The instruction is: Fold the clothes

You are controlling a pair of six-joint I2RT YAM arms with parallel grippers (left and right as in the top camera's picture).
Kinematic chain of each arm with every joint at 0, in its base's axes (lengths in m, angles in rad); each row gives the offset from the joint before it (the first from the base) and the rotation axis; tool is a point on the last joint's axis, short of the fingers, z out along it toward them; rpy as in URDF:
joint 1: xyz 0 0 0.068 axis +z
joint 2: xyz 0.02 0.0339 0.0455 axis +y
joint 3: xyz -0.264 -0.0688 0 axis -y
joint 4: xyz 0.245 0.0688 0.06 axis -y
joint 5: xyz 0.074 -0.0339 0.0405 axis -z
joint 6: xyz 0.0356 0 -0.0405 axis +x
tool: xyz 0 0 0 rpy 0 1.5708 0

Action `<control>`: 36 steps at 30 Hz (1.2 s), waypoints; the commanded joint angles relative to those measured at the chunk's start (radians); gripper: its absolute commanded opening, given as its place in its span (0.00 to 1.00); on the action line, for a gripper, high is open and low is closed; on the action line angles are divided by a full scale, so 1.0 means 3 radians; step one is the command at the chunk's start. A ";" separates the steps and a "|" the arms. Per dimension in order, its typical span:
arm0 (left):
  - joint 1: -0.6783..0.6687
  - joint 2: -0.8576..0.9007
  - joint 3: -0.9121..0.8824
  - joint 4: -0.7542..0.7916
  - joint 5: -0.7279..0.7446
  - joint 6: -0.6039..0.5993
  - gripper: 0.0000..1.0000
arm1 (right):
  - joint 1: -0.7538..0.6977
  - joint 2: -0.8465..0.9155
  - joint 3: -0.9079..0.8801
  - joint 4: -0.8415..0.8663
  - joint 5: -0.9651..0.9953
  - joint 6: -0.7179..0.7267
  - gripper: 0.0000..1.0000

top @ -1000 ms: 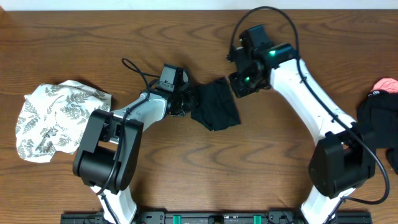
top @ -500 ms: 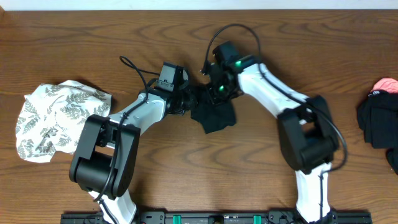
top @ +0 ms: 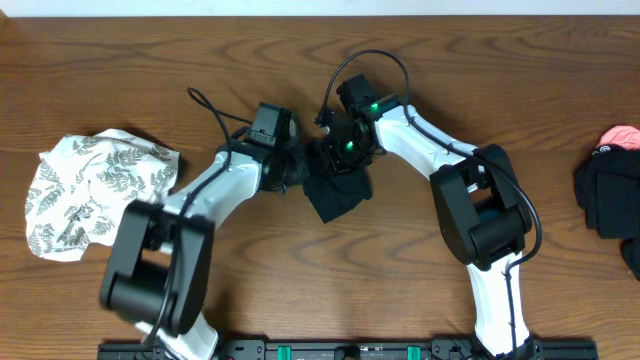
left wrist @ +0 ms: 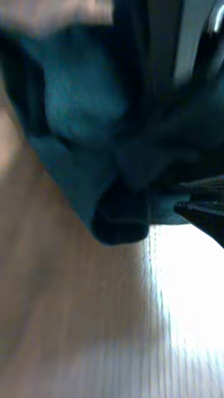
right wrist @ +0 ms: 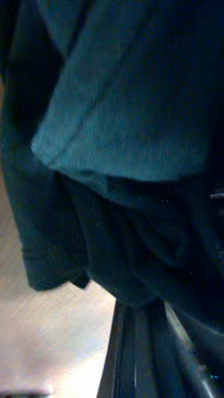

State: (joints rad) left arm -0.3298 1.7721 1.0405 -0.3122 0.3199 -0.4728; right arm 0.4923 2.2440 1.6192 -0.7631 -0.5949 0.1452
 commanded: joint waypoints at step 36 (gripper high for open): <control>-0.0473 0.0291 -0.0003 0.0800 -0.0384 0.0740 0.14 | -0.0064 -0.0815 -0.0542 -0.0422 0.0287 0.0116 0.01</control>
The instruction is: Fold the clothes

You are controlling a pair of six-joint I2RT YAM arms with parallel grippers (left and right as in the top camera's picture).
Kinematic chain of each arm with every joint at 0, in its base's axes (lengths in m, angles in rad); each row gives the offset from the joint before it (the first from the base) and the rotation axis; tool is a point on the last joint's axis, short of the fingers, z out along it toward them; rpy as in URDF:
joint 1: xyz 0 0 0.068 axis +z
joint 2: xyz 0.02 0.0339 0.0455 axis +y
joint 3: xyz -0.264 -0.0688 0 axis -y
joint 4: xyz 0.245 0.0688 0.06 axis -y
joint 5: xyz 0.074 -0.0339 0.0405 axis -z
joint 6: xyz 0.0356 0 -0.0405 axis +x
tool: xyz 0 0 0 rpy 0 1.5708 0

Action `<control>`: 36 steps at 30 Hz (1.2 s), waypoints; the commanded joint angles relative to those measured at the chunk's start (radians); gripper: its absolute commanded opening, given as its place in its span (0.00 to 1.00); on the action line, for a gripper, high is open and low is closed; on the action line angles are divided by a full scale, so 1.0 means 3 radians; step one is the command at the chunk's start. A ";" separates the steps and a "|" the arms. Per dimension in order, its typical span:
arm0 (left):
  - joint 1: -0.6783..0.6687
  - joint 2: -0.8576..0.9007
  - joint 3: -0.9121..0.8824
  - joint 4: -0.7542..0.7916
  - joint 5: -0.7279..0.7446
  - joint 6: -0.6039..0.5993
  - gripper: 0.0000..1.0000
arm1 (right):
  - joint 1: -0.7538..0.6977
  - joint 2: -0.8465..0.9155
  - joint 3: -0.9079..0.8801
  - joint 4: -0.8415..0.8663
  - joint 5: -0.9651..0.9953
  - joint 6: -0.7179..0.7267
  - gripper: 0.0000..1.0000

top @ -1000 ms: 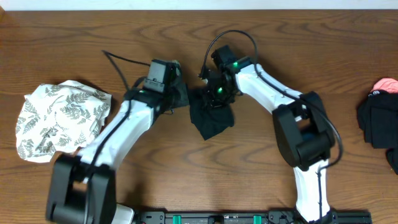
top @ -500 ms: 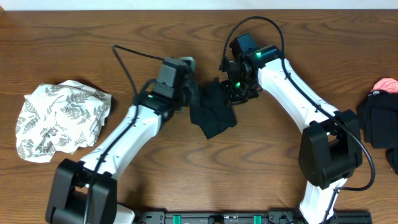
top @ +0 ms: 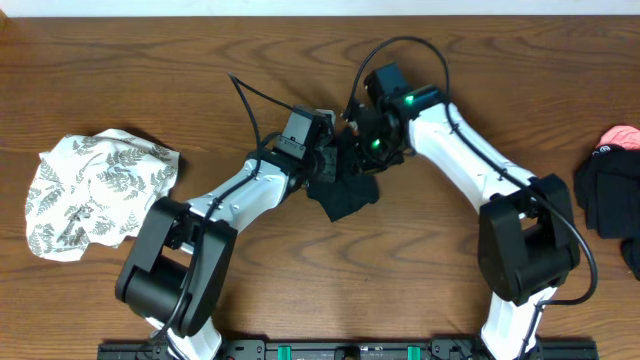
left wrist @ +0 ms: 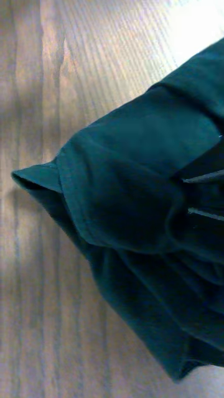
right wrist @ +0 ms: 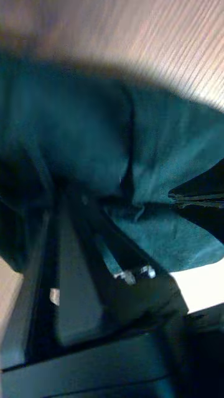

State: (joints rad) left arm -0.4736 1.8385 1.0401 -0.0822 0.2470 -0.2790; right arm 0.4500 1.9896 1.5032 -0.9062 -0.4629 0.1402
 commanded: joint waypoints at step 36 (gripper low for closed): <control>0.0404 -0.0767 0.0027 -0.0694 -0.0083 -0.0497 0.47 | -0.0224 -0.0801 -0.0601 0.0258 0.0235 -0.0095 0.11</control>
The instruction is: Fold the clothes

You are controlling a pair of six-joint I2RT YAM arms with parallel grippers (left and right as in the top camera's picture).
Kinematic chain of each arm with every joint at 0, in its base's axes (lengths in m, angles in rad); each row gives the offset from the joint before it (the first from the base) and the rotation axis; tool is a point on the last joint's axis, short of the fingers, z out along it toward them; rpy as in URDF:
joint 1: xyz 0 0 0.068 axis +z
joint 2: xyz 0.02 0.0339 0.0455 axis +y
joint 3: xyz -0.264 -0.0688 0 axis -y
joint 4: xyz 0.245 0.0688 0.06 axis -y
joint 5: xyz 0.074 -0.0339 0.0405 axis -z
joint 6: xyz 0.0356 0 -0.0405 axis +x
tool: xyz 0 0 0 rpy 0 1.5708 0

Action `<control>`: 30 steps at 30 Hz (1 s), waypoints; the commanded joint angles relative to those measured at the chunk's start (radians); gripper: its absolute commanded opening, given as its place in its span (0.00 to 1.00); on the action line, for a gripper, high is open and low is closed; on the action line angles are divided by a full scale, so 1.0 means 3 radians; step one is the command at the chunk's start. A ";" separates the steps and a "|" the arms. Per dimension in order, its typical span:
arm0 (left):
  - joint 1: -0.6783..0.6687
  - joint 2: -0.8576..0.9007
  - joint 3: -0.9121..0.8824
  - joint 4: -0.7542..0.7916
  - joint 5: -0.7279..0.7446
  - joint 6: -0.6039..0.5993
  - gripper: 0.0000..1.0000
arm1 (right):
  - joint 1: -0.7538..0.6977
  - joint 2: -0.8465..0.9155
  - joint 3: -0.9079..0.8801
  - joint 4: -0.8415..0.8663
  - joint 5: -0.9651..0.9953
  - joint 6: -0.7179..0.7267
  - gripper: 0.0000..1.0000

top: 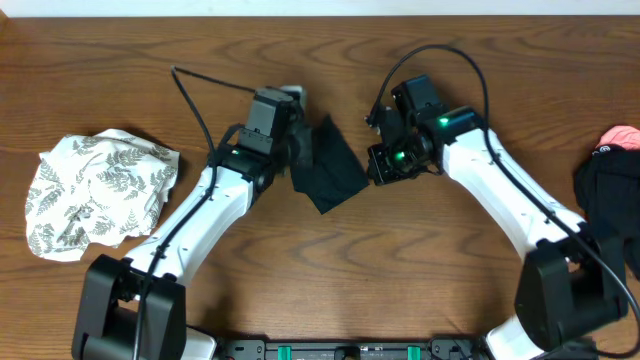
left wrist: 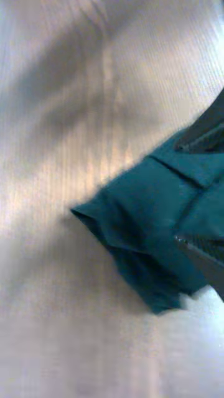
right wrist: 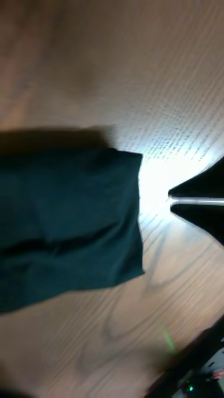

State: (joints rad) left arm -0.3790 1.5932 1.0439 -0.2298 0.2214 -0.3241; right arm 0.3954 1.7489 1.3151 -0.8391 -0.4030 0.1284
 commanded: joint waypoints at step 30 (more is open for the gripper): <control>0.0828 0.0140 -0.1074 0.0848 0.1310 -0.1074 0.76 | 0.0317 0.1230 0.0019 0.1874 -0.0473 0.0694 0.01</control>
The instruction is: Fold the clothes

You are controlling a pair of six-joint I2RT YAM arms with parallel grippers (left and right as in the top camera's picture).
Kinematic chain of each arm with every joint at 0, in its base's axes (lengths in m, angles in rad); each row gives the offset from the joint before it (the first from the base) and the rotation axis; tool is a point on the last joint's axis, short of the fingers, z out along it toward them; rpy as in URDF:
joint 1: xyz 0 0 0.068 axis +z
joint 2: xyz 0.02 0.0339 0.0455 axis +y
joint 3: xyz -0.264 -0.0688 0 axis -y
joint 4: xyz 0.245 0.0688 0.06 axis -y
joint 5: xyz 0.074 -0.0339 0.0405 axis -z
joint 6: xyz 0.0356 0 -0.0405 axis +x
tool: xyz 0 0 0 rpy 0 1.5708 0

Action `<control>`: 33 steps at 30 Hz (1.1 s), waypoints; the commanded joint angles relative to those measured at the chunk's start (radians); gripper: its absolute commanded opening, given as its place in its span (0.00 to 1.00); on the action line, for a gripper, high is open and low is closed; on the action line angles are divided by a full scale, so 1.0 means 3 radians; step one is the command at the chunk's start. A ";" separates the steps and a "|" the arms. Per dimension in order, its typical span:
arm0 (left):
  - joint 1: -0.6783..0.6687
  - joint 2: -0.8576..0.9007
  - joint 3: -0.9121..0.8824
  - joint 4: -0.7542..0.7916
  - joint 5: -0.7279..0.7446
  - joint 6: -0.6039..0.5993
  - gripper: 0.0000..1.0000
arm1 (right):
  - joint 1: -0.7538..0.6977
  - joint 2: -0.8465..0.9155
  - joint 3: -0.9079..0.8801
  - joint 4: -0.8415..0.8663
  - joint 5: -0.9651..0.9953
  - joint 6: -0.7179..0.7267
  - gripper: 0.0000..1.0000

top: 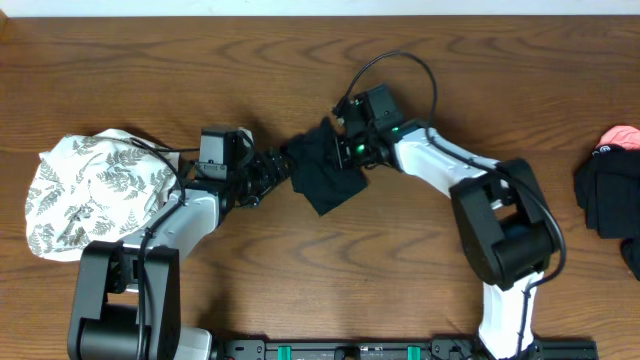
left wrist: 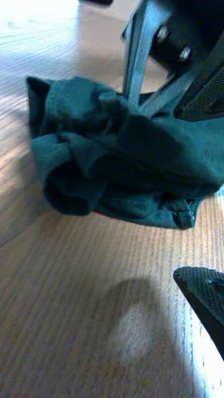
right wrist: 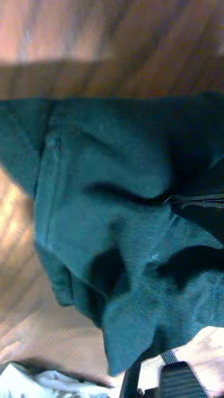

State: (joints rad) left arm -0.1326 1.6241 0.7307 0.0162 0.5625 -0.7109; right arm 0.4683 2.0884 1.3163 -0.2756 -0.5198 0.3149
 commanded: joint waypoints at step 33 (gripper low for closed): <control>-0.0392 0.0701 -0.0031 0.0857 0.0247 0.0188 0.27 | 0.0102 0.0154 0.0015 -0.0303 0.0113 0.0070 0.01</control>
State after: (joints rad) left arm -0.2432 1.8164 0.7319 0.2562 0.6498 -0.6807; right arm 0.4839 2.0945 1.3319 -0.3428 -0.5121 0.3294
